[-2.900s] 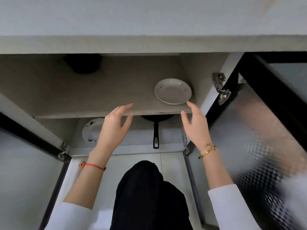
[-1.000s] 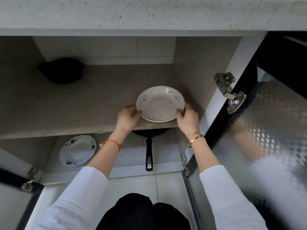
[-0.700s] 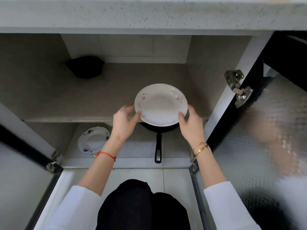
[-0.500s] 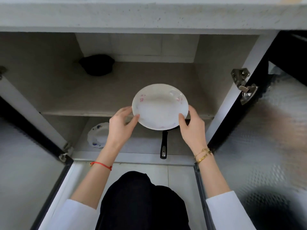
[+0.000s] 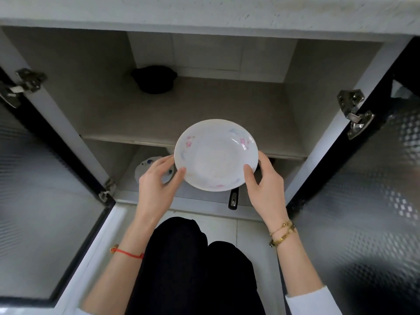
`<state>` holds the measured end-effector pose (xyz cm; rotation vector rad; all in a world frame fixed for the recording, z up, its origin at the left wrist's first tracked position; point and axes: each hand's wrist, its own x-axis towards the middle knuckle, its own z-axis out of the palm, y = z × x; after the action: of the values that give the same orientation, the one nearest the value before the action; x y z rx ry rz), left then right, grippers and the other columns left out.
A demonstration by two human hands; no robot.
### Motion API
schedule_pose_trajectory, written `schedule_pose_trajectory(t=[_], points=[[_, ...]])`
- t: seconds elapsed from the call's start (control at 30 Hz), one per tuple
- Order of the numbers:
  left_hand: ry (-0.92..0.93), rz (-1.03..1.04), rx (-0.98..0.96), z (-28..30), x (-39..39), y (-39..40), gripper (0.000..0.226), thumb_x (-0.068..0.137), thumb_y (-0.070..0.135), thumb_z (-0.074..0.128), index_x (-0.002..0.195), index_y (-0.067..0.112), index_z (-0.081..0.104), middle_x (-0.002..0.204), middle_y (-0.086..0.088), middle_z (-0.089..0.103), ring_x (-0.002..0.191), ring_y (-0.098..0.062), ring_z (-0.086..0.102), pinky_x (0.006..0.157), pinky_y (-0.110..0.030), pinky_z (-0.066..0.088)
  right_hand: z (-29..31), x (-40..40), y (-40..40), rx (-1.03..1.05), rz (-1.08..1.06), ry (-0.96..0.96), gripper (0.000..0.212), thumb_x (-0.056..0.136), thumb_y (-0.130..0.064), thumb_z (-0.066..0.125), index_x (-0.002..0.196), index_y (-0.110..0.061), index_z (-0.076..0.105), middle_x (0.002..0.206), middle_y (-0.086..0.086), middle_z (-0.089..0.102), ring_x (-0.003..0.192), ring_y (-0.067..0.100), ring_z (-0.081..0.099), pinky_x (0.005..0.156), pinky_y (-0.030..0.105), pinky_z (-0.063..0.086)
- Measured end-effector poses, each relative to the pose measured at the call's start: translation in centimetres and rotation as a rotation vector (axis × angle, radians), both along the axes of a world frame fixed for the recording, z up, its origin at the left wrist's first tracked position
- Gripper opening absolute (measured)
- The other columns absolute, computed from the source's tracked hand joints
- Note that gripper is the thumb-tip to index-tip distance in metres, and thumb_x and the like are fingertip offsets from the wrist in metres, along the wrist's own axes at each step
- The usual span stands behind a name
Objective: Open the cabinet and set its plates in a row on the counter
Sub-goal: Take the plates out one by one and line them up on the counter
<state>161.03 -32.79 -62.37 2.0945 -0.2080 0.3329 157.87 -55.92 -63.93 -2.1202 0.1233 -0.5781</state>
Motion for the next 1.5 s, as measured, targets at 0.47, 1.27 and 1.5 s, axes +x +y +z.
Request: schedule_pose_trajectory(t=[0.47, 1.27, 1.5], points=[[0.082, -0.031, -0.061, -1.2, 3.3, -0.1, 0.033, 0.091, 0.022, 0.065, 0.124, 0.024, 0.066, 0.125, 0.014, 0.063, 0.119, 0.006, 0.054, 0.096, -0.013, 0.044, 0.2, 1.8, 1.0, 0.044, -0.048, 0.108, 0.045, 0.097, -0.03, 0.049, 0.142, -0.029, 0.041, 0.132, -0.017, 0.056, 0.115, 0.004, 0.055, 0.097, 0.016, 0.044], [0.317, 0.026, -0.075, 33.4, -9.9, 4.6, 0.038, 0.088, 0.032, 0.067, 0.125, 0.023, 0.066, 0.124, 0.021, 0.061, 0.117, 0.004, 0.055, 0.099, -0.01, 0.042, 35.4, -9.2, 5.4, 0.085, 0.028, 0.449, 0.052, 0.098, -0.03, 0.048, 0.146, -0.014, 0.035, 0.129, 0.014, 0.059, 0.098, 0.02, 0.053, 0.097, 0.051, 0.049], [0.28, 0.018, -0.108, 40.8, -7.5, 4.3, 0.034, 0.088, 0.035, 0.067, 0.122, 0.031, 0.066, 0.125, 0.026, 0.059, 0.119, 0.002, 0.055, 0.1, -0.02, 0.046, 43.7, -7.3, 5.0, 0.065, 0.02, 0.357, 0.047, 0.099, -0.025, 0.049, 0.144, -0.016, 0.039, 0.132, 0.001, 0.059, 0.111, 0.019, 0.059, 0.099, 0.042, 0.049]])
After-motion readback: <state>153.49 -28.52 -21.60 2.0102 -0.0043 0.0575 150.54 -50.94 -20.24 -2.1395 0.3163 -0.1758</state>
